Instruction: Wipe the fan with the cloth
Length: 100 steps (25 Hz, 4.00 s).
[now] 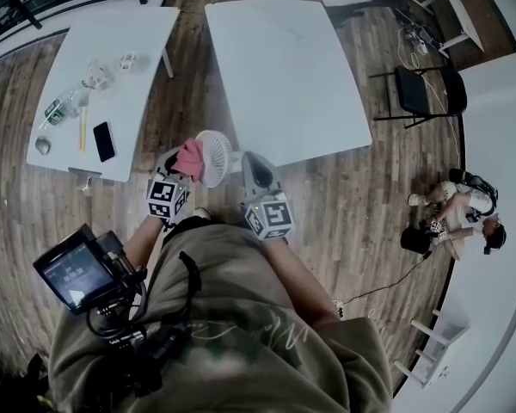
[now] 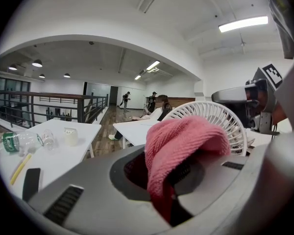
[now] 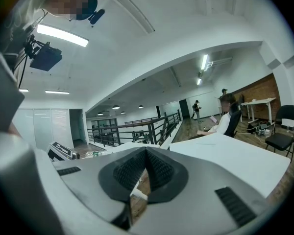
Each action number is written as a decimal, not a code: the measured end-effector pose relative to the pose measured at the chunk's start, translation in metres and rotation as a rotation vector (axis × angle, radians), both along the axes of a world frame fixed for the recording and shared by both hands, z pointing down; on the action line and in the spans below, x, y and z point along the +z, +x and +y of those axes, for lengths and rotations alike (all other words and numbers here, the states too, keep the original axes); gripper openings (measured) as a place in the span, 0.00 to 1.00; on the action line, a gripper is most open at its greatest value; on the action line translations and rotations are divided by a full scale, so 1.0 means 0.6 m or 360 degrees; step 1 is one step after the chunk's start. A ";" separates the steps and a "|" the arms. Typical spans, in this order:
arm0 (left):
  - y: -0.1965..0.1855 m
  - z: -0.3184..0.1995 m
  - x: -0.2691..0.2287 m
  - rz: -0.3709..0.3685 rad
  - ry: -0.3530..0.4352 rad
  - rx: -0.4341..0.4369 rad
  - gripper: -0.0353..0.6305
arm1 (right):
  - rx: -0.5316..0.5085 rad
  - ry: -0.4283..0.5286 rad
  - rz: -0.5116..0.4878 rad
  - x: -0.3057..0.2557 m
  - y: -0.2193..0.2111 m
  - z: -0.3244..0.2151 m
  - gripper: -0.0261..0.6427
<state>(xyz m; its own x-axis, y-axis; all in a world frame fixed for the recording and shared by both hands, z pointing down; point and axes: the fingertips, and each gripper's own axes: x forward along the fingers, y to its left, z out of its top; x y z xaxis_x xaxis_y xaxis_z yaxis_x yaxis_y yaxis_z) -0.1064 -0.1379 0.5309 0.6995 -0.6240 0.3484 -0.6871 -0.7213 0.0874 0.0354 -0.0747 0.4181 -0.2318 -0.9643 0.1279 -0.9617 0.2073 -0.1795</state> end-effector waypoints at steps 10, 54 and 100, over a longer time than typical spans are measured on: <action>-0.009 0.026 0.017 -0.0013 -0.0052 0.0000 0.15 | -0.0028 -0.0009 0.0000 0.000 -0.010 0.014 0.06; 0.104 0.044 -0.158 0.0066 0.0291 0.0117 0.15 | -0.0031 -0.0002 -0.0101 0.009 0.025 0.048 0.06; 0.082 -0.005 -0.127 0.0120 0.0205 0.0072 0.15 | -0.0028 -0.0021 -0.0043 0.011 0.029 0.022 0.06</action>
